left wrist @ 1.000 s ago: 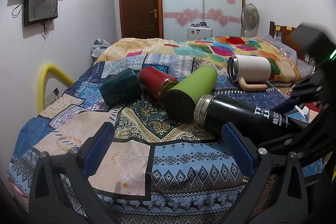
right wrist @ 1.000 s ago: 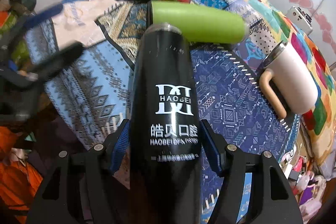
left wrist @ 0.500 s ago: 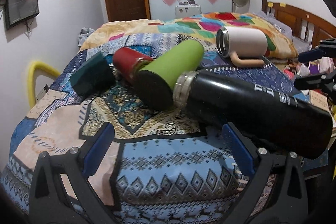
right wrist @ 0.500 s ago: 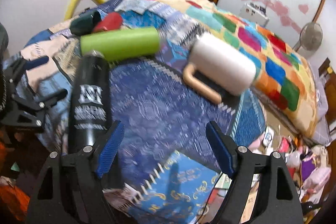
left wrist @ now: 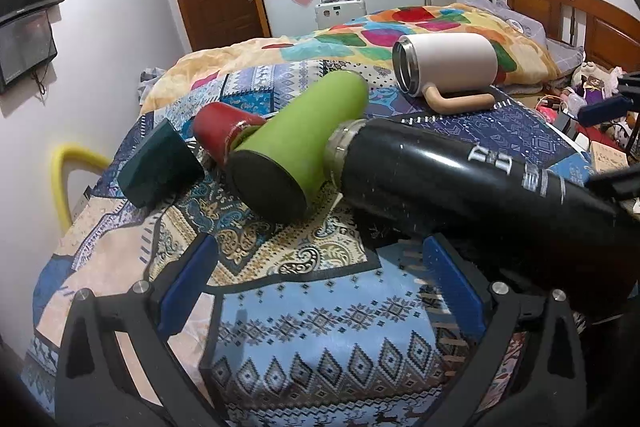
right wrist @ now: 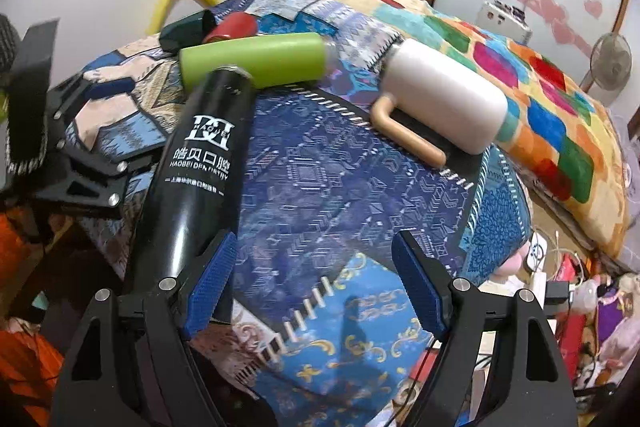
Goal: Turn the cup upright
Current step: 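Lift the black thermos with the right gripper and carry it toward the left gripper, then close the left gripper on the black thermos while the right gripper releases it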
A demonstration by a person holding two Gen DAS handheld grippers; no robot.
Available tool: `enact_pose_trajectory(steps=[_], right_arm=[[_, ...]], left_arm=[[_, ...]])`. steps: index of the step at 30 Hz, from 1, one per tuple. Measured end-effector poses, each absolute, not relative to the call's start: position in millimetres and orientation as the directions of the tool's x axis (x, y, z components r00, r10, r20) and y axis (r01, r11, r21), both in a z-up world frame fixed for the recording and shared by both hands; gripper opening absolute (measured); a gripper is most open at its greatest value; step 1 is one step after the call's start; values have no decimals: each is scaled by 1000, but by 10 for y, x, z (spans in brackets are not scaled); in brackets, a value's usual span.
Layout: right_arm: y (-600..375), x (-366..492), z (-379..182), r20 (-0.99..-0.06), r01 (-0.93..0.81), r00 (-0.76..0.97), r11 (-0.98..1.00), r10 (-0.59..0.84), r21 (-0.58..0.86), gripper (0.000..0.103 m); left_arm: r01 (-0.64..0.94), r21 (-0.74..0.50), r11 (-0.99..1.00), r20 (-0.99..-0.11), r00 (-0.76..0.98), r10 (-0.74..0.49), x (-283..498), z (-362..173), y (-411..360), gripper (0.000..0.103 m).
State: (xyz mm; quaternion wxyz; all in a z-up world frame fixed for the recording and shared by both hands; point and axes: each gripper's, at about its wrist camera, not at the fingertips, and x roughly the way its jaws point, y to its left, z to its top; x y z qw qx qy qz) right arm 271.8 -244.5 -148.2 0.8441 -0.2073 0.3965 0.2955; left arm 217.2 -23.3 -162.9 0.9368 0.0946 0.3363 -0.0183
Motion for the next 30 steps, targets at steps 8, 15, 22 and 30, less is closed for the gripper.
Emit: enact_pose_trajectory(steps=[8,15,22,30], right_arm=[[-2284,2511,-1490,-757,-690,524,716,390,-109,77],[-2258,2477,-1525,-726,-692,481,721,491,29,77],[-2175,2361,-1537,-694,-678,515,735,503,30,77],[-2478,2325,-1372,-623,-532,661,847,419,5,77]], left_arm=[[152,154,976,-672,741,-9,2278,-1541,-111,103],[167,133,977,-683,730,-31,2277,-1441,-63,103],[200,101,974,-686,723,-77,2184,-1242,-142,103],[257,-2,966,-750,639,-171,2270,-1189,-400,103]])
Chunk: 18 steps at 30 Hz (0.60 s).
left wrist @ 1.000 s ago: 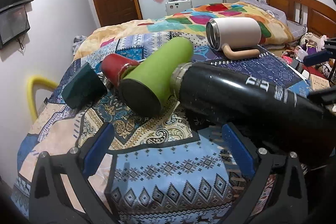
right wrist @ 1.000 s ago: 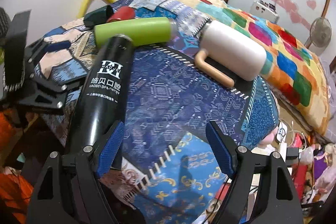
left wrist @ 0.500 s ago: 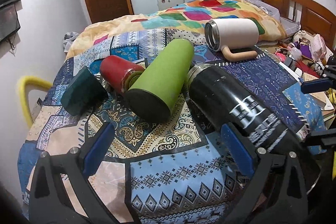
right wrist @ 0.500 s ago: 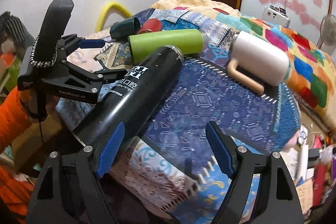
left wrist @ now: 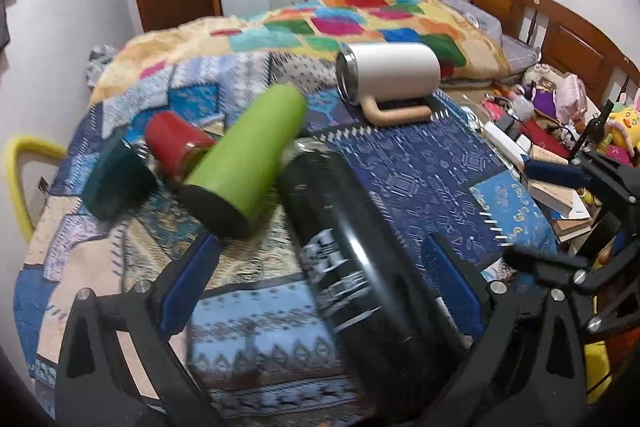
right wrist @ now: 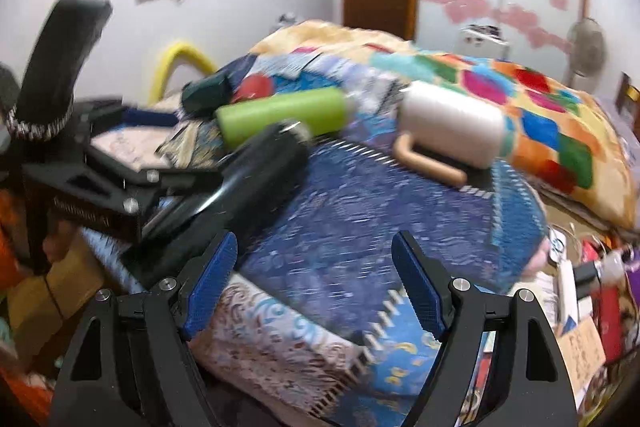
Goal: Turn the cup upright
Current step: 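Close the left gripper on the black thermos while the right gripper releases it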
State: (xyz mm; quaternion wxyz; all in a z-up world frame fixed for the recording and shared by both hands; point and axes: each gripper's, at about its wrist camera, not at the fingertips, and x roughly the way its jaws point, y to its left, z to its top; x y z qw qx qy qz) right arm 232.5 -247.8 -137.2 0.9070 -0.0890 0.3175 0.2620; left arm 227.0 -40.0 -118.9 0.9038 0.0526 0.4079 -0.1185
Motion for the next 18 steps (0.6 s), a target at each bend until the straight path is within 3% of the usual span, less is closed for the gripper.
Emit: enact_pose_trajectory(steps=[3,5,11,18], right_arm=[[-2589,2278,-1348,-595,-487,704,873,387,-8,78],[-2630,2271,-1340,-585,-471,718,882,376,-11,78],[-2659,2251,-1334,-541,-447,759,894,363,-27,78],[-2677,2332,-1361,-525,-440,763,898,377,7,78]], left_arm=[[259,-25,966,-797,577,-175,2403,-1286,-474,98],[254,-20,967,-825,542,-159,2485,-1357,-511,87],[264,-32,964,-881,448,-152,2662,-1542,-616,86],[262,-47,964,-894,420,-158,2758,-1612,-644,77]])
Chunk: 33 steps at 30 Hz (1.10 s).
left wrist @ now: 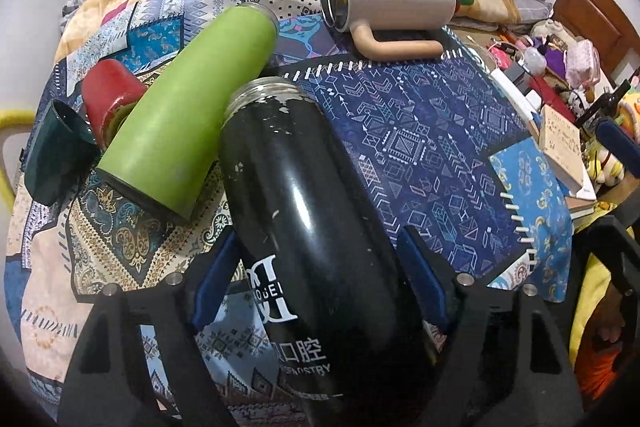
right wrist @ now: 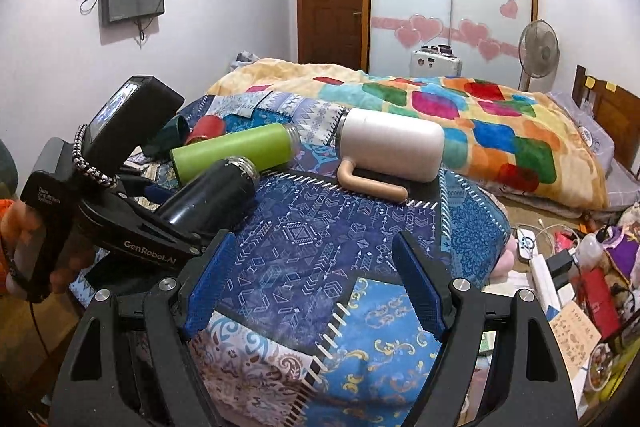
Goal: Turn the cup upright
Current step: 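Close the left gripper on the black thermos while the right gripper releases it, then rotate the black thermos upright with the left gripper, opening end up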
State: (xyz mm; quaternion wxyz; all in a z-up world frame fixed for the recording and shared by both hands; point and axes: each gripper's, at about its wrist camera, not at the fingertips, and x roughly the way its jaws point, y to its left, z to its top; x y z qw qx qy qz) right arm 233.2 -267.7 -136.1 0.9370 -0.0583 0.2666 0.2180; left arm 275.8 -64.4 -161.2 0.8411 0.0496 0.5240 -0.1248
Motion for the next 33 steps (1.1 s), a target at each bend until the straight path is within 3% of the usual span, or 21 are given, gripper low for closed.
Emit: enact_pose_trajectory(steps=[8,24,33], right_arm=[[-2704,2323,-1321,-513,-429,770,903,380,25,78],[-2639,2156,-1100,-464,-427,795,904,391,29,78],[-2595,2159,-1077,-455,-414,806,910,379,23,78]], left_arm=[[270,-99,958,-885,416,-209,2735,-1502,-598,66],[321,-105,941,-729,619,-293,2113,-609,-333,64],[321,-113,940,-663,680,-313,2131,-388,-268,64]])
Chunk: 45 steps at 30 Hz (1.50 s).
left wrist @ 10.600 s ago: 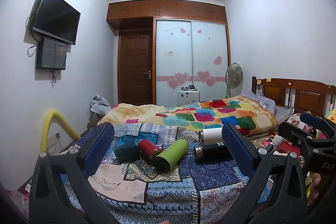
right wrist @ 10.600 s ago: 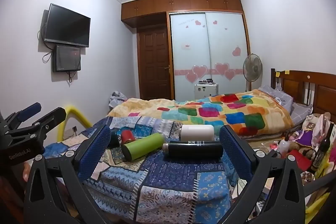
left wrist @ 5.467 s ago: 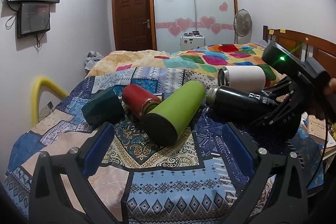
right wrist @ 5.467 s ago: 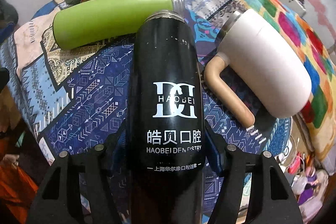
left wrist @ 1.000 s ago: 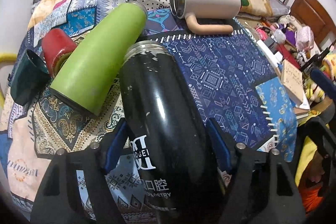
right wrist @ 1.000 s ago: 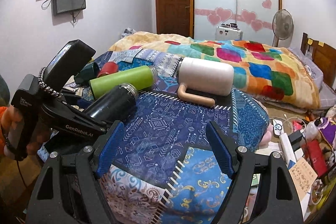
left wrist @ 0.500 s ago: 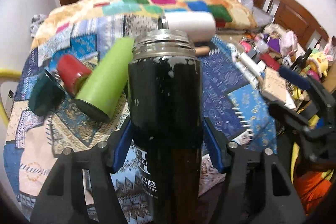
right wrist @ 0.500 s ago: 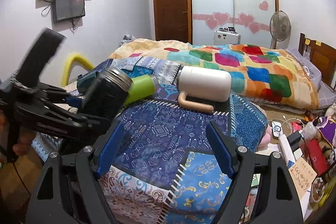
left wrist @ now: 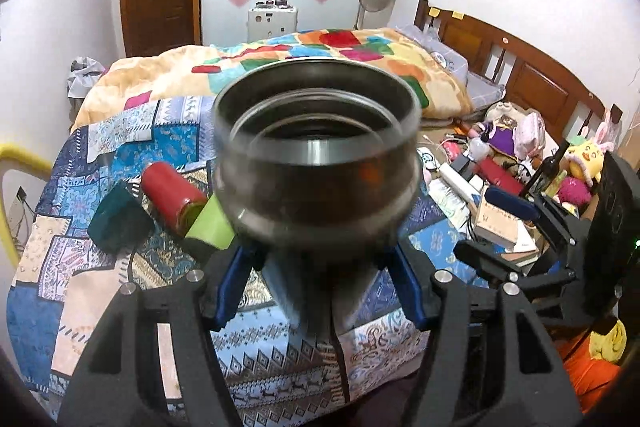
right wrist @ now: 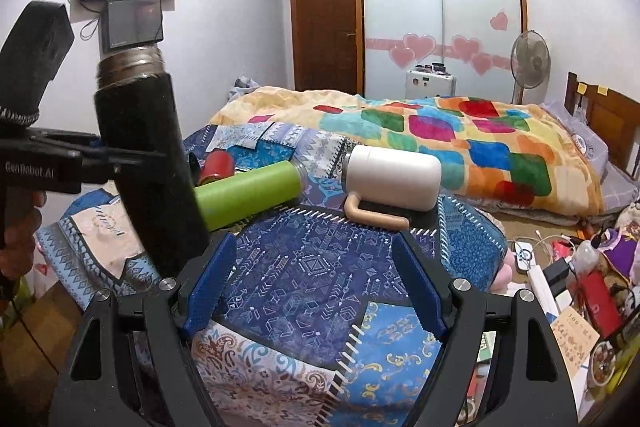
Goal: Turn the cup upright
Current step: 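Rotate the black thermos upright with the left gripper, opening end up, then lower the upright thermos onto the quilt and open the left gripper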
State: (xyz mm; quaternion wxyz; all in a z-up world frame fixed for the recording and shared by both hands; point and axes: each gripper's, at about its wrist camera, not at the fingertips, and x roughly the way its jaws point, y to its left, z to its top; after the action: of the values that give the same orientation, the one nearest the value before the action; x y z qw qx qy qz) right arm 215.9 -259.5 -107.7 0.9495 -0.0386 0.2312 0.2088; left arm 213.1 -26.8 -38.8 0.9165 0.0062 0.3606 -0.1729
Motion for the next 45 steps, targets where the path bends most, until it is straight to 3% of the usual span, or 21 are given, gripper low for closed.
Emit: enact_pose_trajectory(steps=[22,31,36,45], right_arm=[[-2614,2236,-1117,-457,-409,802,911,385,50,78],[-2661,2098,-985,-443,-393,813,917,378,61,78],[-2663,1909,-807,-403,-388,834,920,377,59,78],[-2605,1411,-443,-291,-379,879,924,378,53,81]], left_arm=[[327,-14,945,-670,699,-251,2327,-695,-555,64],[317,-33,948,-663,703,-258,2289,-681,-516,68],[292,3,956,-602,764,-231,1971,-518,-448,69],[216,58,975,-409,896,-174,1184,-47,-298,69]])
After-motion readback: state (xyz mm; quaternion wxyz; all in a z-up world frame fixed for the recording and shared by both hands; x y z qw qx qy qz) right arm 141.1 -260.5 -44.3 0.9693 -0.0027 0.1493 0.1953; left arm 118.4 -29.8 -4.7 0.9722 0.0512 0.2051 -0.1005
